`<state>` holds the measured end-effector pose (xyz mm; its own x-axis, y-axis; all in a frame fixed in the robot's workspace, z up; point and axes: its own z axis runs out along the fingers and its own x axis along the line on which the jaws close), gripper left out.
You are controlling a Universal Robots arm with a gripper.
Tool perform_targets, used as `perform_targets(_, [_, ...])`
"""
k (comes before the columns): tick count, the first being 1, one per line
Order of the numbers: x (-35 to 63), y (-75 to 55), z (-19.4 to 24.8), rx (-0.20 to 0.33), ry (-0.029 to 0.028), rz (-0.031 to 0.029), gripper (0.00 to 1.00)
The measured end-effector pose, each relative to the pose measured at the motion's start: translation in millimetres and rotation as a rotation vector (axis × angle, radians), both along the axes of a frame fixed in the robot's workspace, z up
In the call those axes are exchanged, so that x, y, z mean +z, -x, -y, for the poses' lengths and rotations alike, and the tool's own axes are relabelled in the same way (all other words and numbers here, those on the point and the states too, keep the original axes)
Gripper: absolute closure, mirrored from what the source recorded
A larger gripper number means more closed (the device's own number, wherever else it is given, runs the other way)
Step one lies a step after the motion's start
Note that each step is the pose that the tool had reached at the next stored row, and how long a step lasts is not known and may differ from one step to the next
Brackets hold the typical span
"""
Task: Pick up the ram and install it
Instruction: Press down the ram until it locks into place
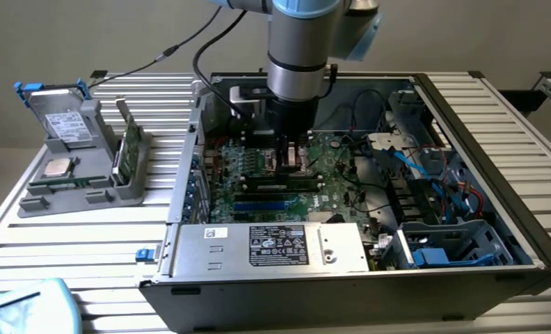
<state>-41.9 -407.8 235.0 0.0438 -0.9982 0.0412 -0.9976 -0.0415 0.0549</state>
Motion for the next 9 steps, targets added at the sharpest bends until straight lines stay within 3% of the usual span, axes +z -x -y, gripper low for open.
perform_targets(9, [4.4,-2.6,0.4,0.0,0.0001,-0.0005,0.89])
